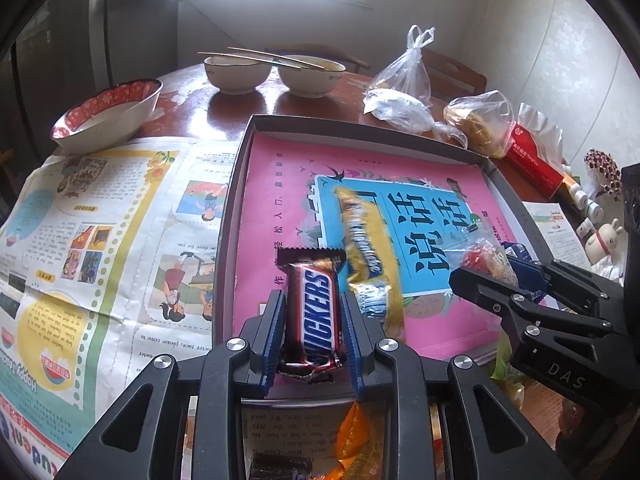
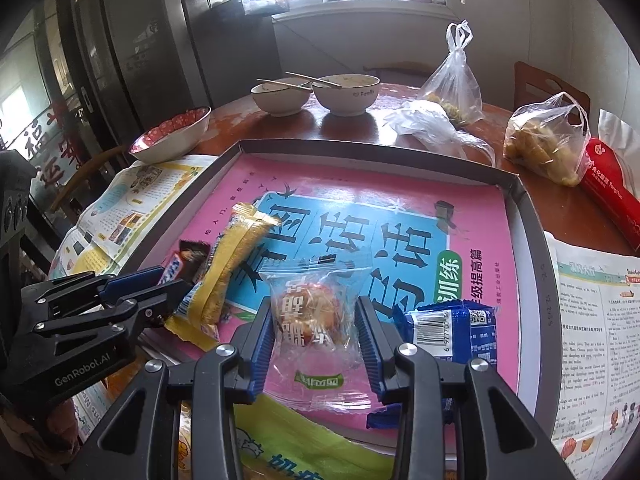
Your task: Organize snacks
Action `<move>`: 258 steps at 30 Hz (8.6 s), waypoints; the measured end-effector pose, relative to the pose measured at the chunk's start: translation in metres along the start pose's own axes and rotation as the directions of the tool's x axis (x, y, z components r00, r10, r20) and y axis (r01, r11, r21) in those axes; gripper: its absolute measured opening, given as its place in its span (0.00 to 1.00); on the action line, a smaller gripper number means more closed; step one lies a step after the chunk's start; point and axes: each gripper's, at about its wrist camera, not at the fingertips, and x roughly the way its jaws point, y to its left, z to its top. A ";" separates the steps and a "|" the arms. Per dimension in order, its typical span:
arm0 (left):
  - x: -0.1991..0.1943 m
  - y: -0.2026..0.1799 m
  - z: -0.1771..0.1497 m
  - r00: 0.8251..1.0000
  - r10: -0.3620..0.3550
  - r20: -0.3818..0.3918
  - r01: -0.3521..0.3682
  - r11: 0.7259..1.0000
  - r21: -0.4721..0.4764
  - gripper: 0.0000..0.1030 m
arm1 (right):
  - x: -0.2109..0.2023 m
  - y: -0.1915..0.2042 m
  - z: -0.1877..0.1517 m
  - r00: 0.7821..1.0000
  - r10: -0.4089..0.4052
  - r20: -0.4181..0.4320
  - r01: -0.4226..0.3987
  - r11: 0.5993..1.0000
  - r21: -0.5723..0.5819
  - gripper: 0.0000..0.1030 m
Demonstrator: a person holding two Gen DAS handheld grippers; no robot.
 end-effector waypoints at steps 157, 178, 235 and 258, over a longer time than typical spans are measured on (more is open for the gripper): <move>-0.061 0.013 -0.077 0.997 0.080 -0.021 -0.077 0.989 0.129 0.66 | -0.075 0.047 -0.124 0.999 -0.035 -0.006 0.035 0.999 0.041 0.68; -0.043 0.011 -0.075 0.997 0.062 -0.035 -0.057 0.992 0.116 0.65 | -0.064 0.060 -0.125 1.000 -0.029 -0.002 0.029 0.999 -0.028 0.44; -0.096 0.001 -0.041 0.994 -0.056 0.099 0.047 0.995 0.086 0.35 | -0.140 -0.014 -0.076 0.972 -0.069 0.225 0.036 0.989 0.146 0.42; -0.028 -0.048 0.007 0.994 -0.107 0.035 0.100 0.982 0.162 0.35 | -0.102 -0.052 -0.035 0.973 -0.109 0.205 0.071 0.980 0.185 0.42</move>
